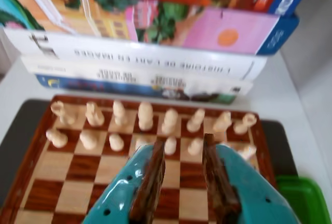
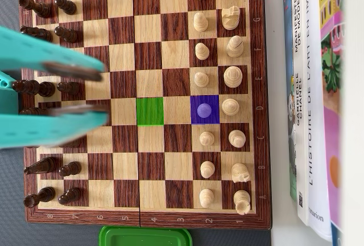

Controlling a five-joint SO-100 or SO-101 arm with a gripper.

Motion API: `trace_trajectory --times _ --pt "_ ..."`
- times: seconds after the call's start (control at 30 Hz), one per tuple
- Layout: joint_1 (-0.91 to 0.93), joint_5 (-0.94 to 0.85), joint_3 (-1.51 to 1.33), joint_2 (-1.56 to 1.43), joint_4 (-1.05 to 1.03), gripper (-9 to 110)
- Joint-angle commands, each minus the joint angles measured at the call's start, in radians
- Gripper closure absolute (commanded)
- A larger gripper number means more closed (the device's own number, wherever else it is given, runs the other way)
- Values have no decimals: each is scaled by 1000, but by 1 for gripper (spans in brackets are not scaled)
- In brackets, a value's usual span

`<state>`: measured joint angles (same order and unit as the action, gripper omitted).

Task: Play chess

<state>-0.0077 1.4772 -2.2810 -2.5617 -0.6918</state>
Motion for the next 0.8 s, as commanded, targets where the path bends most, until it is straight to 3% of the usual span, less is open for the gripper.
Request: trace_trajectory --times 0.0,0.43,0.77 --pt "18 5 126 86 -209 89" --pt "35 5 492 534 -499 89" --pt "32 6 781 882 -523 84"
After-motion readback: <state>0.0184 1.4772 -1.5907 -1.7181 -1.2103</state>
